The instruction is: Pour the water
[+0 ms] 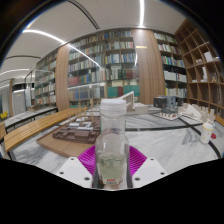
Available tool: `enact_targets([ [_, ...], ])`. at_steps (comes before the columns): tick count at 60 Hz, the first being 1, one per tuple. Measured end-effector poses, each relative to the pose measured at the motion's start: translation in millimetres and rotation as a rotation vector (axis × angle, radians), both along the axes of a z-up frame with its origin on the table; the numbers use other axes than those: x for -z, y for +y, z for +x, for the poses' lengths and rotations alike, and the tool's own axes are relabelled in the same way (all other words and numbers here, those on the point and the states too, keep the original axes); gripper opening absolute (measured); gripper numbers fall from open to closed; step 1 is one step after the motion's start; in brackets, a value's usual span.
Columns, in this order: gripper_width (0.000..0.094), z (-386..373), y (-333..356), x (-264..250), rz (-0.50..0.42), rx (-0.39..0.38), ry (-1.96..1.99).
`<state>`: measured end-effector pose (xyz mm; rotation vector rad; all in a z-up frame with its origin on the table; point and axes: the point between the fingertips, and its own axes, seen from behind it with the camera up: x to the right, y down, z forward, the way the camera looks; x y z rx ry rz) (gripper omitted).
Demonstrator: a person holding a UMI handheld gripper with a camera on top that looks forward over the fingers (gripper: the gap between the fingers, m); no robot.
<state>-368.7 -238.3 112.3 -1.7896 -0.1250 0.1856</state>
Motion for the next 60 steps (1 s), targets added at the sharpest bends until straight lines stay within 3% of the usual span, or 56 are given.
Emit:
enact_targets([
  [10,0.0391,10,-4,-90,0.076,-0.061,0.212],
  [19,0.0388,65,6,-184,0.162,-0.152,0.48],
  [33,0.0386,187,37,-263,0.054,-0.313,1.21],
  [40,0.0386,270,69,-255,-0.001,-0.375,1.588],
  [48,0.0388,356,105,-199,-0.058,-0.266,1.853],
  [60,0.039,425,128,-119,-0.127,-0.13,2.182],
])
